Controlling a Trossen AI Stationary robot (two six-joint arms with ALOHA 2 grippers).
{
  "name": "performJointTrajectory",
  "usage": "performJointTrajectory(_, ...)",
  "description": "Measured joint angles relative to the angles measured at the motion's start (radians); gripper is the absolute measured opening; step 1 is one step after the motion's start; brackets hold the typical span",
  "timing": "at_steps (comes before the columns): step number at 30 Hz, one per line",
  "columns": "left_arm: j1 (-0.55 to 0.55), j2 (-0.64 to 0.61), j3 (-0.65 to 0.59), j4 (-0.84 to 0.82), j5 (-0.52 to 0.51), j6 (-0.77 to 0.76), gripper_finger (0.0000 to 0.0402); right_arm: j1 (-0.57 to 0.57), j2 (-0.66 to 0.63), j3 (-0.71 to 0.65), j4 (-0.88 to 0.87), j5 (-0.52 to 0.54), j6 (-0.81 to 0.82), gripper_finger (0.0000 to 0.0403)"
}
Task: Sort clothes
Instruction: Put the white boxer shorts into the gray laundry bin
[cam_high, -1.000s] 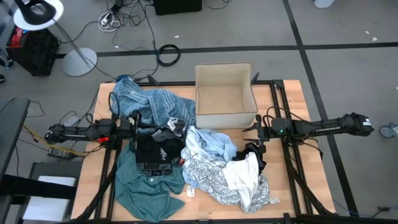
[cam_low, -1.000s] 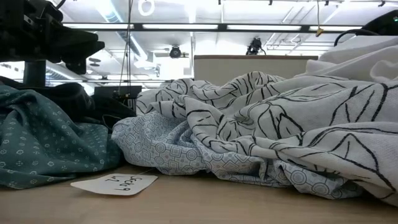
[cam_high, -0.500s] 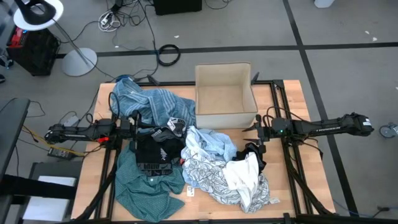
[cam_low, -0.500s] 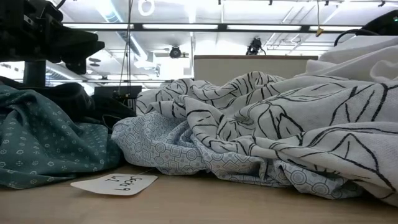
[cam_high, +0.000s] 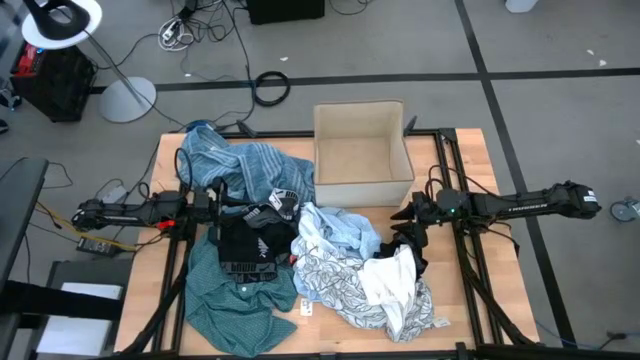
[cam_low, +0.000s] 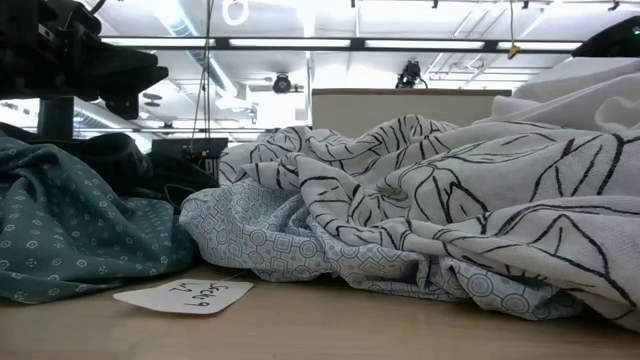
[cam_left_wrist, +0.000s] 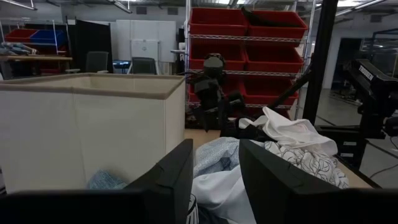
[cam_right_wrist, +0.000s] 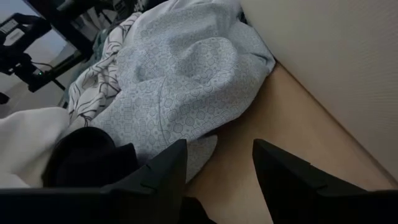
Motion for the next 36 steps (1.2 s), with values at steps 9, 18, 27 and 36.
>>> performJointTrajectory(9,0.000,0.000,0.000,0.000,0.000,0.000,0.0136,-0.006,0.000,0.000,0.064,-0.004,-0.029,0.0187)
performJointTrajectory(18,0.000,0.000,0.000,0.000,0.000,0.000,0.0136,0.003,0.000,0.258,-0.112,-0.052,-0.151,0.0187)
performJointTrajectory(27,0.000,0.000,0.000,0.000,0.000,0.000,0.0136,0.100,0.112,0.700,-0.672,0.048,-0.228,0.0175)
performJointTrajectory(36,0.000,0.000,0.000,0.000,0.000,0.000,0.0136,0.314,0.415,0.966,-0.913,0.110,-0.210,0.0152)
